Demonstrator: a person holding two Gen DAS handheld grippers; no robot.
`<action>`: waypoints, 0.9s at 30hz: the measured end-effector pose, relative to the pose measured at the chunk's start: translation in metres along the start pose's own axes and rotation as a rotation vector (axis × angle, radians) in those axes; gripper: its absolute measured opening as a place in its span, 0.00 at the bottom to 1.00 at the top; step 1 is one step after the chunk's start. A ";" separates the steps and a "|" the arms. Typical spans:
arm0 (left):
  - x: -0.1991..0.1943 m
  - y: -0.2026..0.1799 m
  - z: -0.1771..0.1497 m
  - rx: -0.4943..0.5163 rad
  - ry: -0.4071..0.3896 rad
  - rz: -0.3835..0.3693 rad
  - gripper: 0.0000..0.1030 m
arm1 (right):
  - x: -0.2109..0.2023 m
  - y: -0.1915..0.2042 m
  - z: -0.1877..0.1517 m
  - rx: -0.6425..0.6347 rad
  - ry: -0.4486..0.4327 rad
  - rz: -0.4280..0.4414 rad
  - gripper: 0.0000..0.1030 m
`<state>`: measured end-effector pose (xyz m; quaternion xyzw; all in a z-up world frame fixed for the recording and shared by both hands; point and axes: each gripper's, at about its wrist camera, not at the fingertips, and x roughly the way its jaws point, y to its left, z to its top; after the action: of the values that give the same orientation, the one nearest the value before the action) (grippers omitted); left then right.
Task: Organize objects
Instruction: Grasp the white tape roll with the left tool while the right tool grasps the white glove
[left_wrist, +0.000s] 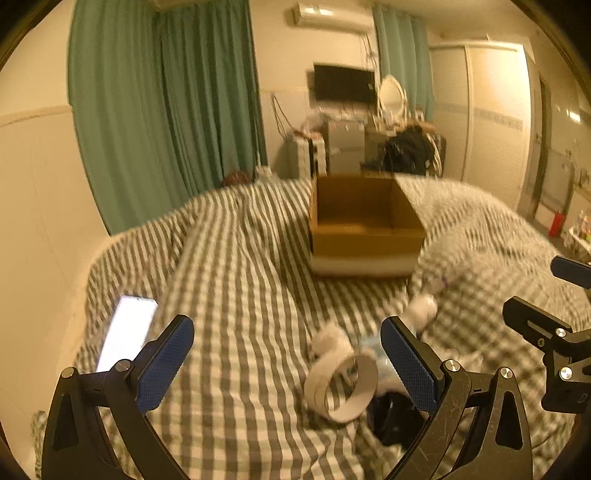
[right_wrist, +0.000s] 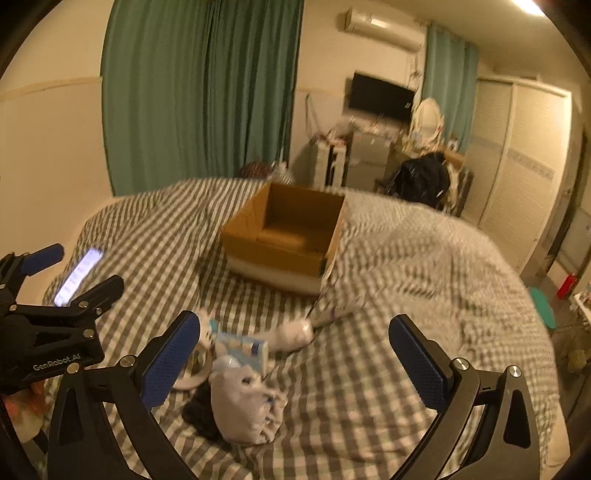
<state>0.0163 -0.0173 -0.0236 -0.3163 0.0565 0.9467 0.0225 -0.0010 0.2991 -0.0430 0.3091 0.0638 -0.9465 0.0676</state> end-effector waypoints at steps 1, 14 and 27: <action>0.008 -0.002 -0.006 0.015 0.025 -0.001 1.00 | 0.007 0.000 -0.005 0.002 0.028 0.010 1.00; 0.081 -0.018 -0.052 0.077 0.219 -0.003 1.00 | 0.079 0.016 -0.060 -0.026 0.266 0.111 0.96; 0.109 -0.029 -0.062 0.101 0.307 -0.063 0.16 | 0.098 0.016 -0.069 -0.010 0.311 0.220 0.49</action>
<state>-0.0311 0.0046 -0.1411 -0.4572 0.0968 0.8821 0.0591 -0.0370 0.2857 -0.1576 0.4562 0.0439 -0.8740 0.1617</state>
